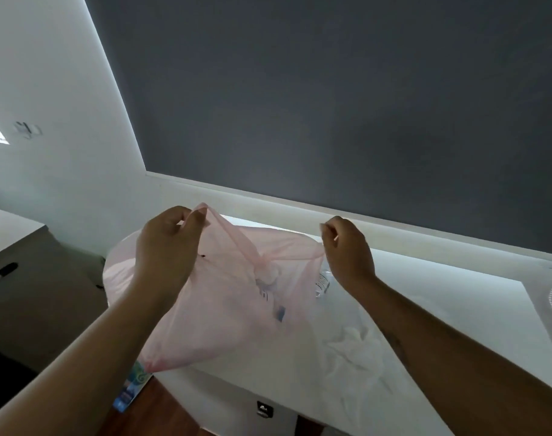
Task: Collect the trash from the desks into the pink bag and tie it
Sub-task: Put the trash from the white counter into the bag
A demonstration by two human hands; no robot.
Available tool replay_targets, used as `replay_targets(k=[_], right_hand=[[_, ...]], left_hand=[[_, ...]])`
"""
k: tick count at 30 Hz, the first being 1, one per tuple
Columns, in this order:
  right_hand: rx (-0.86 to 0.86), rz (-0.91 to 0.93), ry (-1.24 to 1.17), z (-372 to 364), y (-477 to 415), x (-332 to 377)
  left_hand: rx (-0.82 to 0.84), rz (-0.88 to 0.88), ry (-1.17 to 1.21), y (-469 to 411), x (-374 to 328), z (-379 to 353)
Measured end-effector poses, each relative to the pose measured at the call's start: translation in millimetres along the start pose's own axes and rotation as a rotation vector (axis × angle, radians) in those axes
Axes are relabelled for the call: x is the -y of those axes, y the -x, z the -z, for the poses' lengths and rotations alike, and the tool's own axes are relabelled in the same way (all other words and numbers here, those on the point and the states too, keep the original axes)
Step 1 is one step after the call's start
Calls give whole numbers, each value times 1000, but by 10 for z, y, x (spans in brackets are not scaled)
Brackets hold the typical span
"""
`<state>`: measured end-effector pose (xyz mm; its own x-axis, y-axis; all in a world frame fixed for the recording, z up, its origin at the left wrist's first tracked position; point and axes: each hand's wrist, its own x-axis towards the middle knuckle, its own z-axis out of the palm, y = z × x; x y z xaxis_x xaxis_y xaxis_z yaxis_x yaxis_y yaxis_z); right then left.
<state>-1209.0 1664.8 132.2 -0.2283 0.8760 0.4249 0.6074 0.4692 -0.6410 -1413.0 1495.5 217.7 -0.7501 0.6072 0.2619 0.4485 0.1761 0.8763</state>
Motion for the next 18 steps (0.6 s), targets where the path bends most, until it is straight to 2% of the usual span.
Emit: replay_targets(k=[1,2,3,5,6,8,13,15,18], right_hand=[[2,-77,76,34,-59,-203],[124,-142,194,38,-103,-400],[342,-179,336,18,-131,-579],[742,-95,506,-29,-138,-818],[837,-5,533,-68,-137,-896],[866,192,537,-161,-151,-992],[763,582,521,-185,-187,-1131],[714,596,489,-107,-228,-1216],[726,483,432,151,-326,-1425]], left_hand=[[-29,18,12,37,8,-19],[-58,34,34,69,15,-32],[-87,46,54,98,16,-44],[-119,60,65,166,19,-61],[-120,65,54,205,22,-75],[-122,77,38,283,10,-115],[-195,119,-2,426,-67,-265],[-232,121,-34,490,-53,-296],[-260,140,-48,582,48,-299]])
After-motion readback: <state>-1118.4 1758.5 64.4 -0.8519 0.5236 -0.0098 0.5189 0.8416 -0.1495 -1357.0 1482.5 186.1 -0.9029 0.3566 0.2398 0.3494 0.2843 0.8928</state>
